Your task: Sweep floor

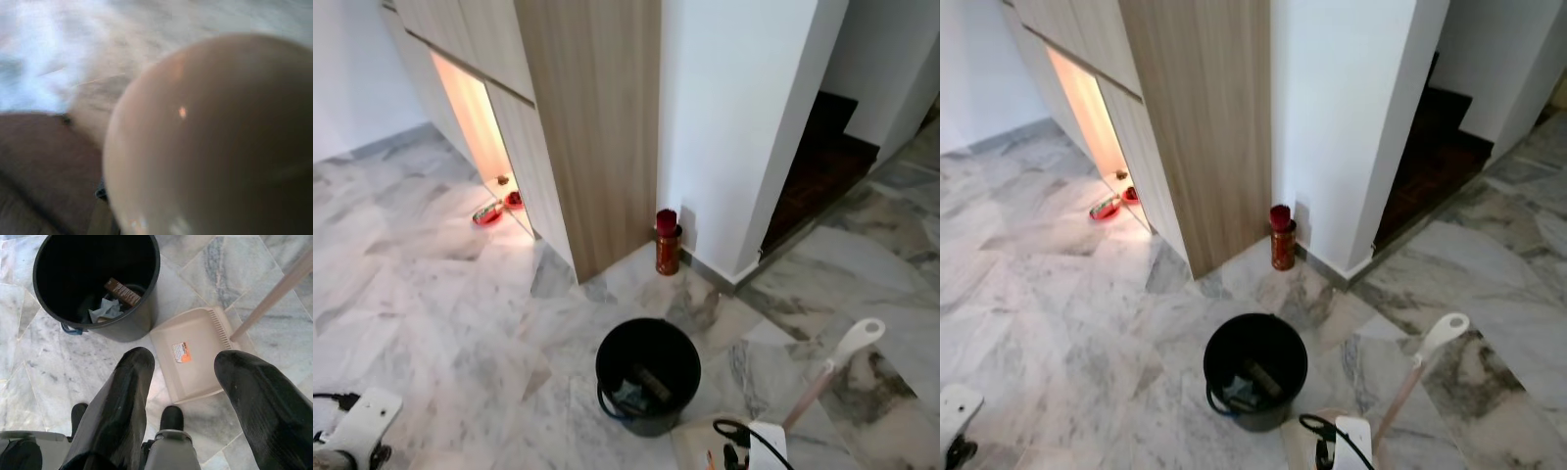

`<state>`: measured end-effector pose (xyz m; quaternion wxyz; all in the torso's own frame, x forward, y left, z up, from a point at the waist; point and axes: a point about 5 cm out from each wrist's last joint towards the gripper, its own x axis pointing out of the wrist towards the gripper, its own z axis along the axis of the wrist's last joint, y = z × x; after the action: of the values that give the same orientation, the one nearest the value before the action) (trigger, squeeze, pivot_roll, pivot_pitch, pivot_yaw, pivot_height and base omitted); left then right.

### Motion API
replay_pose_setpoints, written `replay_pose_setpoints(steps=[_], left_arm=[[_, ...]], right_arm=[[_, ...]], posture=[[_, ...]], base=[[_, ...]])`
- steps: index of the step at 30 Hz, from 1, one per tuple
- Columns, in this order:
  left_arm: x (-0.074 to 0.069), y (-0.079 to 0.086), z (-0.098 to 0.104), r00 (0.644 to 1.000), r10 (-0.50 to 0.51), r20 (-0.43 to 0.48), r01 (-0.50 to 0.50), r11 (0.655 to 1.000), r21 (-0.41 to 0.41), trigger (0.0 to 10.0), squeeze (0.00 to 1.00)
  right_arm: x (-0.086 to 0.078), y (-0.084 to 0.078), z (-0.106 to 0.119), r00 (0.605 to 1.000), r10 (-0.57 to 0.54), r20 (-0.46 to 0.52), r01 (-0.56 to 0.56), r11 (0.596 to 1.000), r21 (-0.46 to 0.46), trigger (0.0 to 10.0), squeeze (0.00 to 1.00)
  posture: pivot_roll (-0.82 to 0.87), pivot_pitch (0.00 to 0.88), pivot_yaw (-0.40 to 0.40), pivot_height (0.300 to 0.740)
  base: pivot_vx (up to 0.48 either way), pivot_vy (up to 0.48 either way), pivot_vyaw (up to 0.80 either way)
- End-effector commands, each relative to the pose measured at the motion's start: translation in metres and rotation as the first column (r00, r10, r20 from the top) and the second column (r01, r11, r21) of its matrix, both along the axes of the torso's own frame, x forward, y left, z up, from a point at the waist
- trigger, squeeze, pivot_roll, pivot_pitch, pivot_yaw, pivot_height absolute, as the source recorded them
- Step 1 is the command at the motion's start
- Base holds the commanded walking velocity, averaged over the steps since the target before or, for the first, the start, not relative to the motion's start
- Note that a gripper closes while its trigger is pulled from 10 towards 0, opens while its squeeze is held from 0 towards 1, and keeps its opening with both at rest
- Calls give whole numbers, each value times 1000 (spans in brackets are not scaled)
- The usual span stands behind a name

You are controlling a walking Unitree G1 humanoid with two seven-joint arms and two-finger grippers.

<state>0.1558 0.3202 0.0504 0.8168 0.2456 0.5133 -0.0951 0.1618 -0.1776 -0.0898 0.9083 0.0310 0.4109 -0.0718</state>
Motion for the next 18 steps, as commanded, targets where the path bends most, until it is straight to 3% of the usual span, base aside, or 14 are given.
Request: replay_pose_setpoints(steps=[1, 4, 6, 8, 9, 13, 14, 18], left_arm=[[-21, 0, -8, 986, -47, -158, 45, 999, -17, 10000, 0], [-29, -1, -12, 976, -62, -210, 58, 998, -28, 10000, 0], [-45, -8, -22, 944, -131, -302, 114, 991, -74, 10000, 0], [-49, -10, -25, 930, -163, -330, 140, 986, -92, 10000, 0], [-62, -19, -34, 907, -174, -383, 118, 979, -164, 10000, 0], [-77, -31, -45, 873, -198, -446, 92, 965, -247, 10000, 0], [-88, -42, -54, 847, -226, -482, 79, 949, -306, 10000, 0], [-104, -62, -75, 821, -226, -523, 27, 933, -360, 10000, 0]], right_arm=[[1, 4, 0, 1000, -2, -4, 2, 1000, 10, 10000, 0], [3, 5, 1, 1000, 0, 0, 0, 1000, 12, 10000, 0], [5, 5, 1, 1000, 2, 6, -2, 1000, 15, 10000, 0], [6, 5, 2, 1000, 2, 8, -2, 1000, 16, 10000, 0], [7, 4, 2, 1000, 0, 12, 0, 1000, 14, 10000, 0], [9, 2, 3, 1000, 0, 18, 0, 1000, 12, 10000, 0], [9, -1, 4, 1000, 11, 19, -11, 1000, 9, 10000, 0], [9, -6, 4, 1000, 23, 18, -23, 1000, 2, 10000, 0]], posture=[[249, 21, 101, 740], [250, 23, 102, 740], [241, 23, 104, 740], [241, 23, 104, 740], [236, 29, 95, 740], [230, 35, 83, 740], [227, 45, 70, 740], [219, 58, 43, 740]], base=[[0, 0, 0], [0, 0, 0], [0, 0, 0], [0, 0, 0], [0, 0, 0], [0, 0, 0], [0, 0, 0], [0, 0, 0]])
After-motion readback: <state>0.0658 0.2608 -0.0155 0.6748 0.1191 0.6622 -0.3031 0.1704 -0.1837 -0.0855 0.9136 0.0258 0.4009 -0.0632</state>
